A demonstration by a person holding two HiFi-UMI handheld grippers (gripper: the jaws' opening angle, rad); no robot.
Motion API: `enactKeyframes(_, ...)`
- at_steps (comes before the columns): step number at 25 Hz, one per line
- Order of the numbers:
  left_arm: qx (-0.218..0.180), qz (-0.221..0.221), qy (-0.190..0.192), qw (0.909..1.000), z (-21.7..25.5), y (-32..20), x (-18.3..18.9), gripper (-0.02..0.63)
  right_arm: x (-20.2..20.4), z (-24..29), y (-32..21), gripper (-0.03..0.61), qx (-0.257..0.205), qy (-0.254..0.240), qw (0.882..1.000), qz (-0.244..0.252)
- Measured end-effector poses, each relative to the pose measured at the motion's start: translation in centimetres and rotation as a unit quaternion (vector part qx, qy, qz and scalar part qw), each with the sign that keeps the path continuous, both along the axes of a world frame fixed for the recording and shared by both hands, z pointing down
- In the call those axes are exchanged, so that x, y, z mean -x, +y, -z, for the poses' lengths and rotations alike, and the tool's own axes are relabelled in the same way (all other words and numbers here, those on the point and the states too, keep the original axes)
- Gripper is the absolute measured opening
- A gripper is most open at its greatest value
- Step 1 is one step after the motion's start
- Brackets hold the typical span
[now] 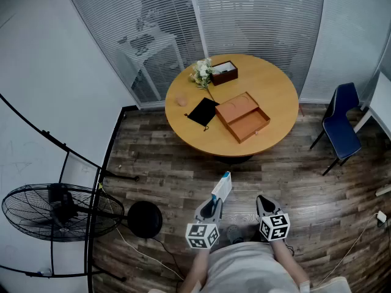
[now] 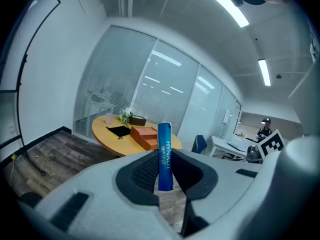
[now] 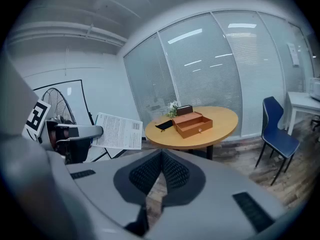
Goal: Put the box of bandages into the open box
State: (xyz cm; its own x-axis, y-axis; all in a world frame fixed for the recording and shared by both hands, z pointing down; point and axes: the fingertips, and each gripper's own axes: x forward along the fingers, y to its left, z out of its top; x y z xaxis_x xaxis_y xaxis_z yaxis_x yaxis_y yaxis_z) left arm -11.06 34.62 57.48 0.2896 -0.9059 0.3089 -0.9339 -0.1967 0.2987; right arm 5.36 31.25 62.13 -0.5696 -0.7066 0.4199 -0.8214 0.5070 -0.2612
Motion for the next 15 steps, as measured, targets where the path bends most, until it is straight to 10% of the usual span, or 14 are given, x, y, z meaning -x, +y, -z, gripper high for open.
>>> enactKeyframes(15, -0.002, -0.007, 0.025, 0.9997, -0.1, -0.9, -0.5, 0.069, 0.4, 0.2, -0.9, -0.003, 0.005, -0.018, 1.0, 0.003)
